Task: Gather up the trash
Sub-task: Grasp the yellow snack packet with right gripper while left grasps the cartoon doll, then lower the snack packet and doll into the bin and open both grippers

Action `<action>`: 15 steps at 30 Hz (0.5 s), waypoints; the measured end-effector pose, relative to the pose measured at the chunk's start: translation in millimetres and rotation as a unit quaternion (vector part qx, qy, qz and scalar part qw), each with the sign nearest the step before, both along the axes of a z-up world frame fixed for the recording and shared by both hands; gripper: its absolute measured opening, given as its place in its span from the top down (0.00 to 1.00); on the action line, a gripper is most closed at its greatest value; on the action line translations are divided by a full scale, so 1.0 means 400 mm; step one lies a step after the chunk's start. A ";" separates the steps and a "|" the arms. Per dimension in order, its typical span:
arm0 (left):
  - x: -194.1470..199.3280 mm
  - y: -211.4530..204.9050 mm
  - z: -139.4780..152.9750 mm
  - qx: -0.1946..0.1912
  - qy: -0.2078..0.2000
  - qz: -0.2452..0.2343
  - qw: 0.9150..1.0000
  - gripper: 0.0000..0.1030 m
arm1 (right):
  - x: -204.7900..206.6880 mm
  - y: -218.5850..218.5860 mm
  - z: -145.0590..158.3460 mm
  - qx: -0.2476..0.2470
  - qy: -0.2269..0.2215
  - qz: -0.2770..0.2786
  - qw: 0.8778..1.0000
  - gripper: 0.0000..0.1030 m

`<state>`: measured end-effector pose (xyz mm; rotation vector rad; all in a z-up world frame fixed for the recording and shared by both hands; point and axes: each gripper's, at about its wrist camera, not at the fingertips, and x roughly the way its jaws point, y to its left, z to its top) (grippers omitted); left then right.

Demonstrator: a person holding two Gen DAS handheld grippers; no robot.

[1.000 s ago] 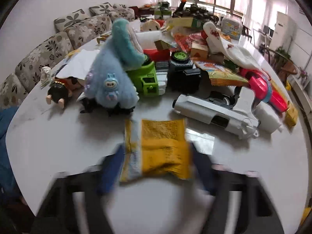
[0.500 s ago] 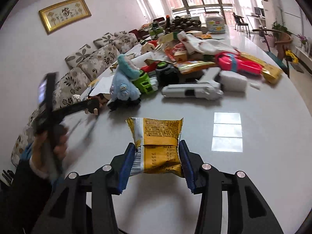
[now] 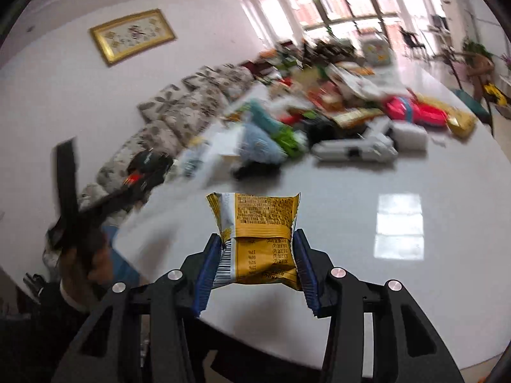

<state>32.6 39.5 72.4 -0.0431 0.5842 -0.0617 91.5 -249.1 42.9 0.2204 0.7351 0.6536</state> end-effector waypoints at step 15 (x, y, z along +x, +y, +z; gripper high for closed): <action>-0.183 -0.082 -0.475 0.067 0.262 -0.125 0.955 0.45 | -0.212 0.132 -0.286 -0.119 0.119 0.122 0.978 0.46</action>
